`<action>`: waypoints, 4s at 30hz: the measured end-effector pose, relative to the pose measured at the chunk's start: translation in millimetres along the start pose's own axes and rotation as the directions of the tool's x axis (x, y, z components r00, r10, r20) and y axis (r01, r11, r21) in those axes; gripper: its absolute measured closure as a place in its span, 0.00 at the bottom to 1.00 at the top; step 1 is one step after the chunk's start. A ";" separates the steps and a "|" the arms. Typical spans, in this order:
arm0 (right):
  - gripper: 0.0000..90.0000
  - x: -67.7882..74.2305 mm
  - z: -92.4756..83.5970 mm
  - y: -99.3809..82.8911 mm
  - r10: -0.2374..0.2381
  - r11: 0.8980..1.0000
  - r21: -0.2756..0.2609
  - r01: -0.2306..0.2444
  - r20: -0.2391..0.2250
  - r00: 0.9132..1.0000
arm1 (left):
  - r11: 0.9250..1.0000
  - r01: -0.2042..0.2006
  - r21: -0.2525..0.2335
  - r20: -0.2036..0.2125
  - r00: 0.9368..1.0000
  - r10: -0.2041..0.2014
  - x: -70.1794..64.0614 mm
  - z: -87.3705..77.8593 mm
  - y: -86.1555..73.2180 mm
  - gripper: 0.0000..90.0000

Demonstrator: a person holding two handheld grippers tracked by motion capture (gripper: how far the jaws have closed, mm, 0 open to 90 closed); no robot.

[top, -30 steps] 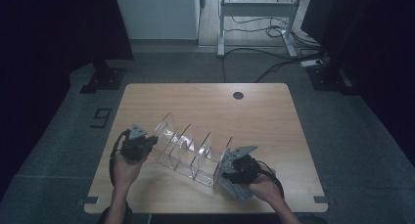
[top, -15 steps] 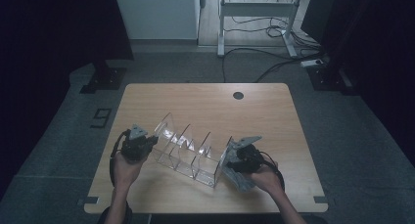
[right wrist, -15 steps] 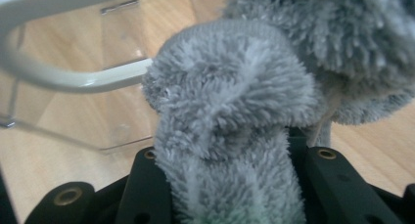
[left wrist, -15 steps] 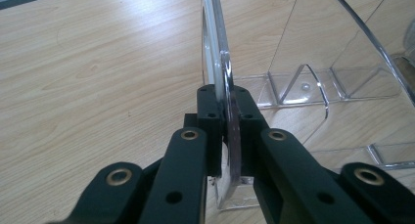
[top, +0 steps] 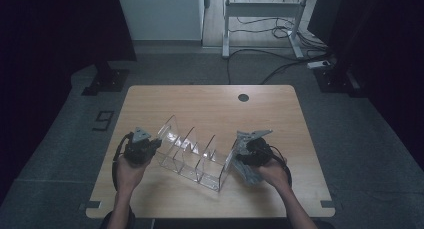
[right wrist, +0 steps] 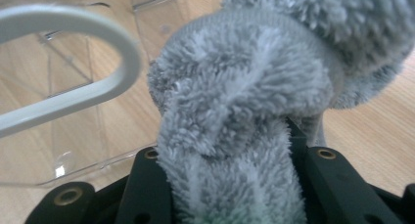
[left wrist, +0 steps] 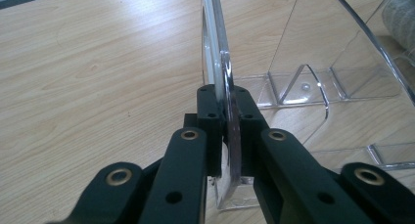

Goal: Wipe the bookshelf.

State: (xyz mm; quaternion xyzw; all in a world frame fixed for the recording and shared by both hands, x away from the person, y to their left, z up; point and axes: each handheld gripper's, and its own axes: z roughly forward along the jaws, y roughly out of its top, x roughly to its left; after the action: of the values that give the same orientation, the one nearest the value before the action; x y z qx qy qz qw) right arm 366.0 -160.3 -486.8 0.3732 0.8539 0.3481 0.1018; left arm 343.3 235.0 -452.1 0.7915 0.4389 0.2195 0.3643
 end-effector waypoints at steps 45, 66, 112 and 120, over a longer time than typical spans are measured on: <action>0.69 19.6 22.5 -15.9 -0.065 0.993 0.102 0.064 0.006 0.998 | 1.000 0.031 0.002 -0.053 0.998 -0.031 -4.8 3.0 2.0 0.95; 0.68 61.0 11.6 -27.6 -0.128 0.985 0.104 0.140 -0.115 0.985 | 1.000 0.023 0.009 -0.077 0.997 -0.022 -7.5 3.7 2.6 0.94; 0.71 36.9 -62.2 -4.1 -0.116 0.993 -0.005 0.116 -0.033 0.993 | 1.000 0.024 0.014 -0.059 0.998 -0.023 -5.5 3.7 2.6 0.93; 0.71 15.0 -84.4 3.9 -0.090 0.995 -0.036 0.090 0.017 0.996 | 1.000 0.024 0.014 -0.055 0.998 -0.023 -5.0 3.7 2.6 0.93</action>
State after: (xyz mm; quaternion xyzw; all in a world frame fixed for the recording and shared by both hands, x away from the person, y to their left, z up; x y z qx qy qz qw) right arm 321.0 -191.6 -420.7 0.3350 0.8624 0.3561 0.1310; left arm 344.6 228.4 -452.7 0.7826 0.4597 0.2337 0.3486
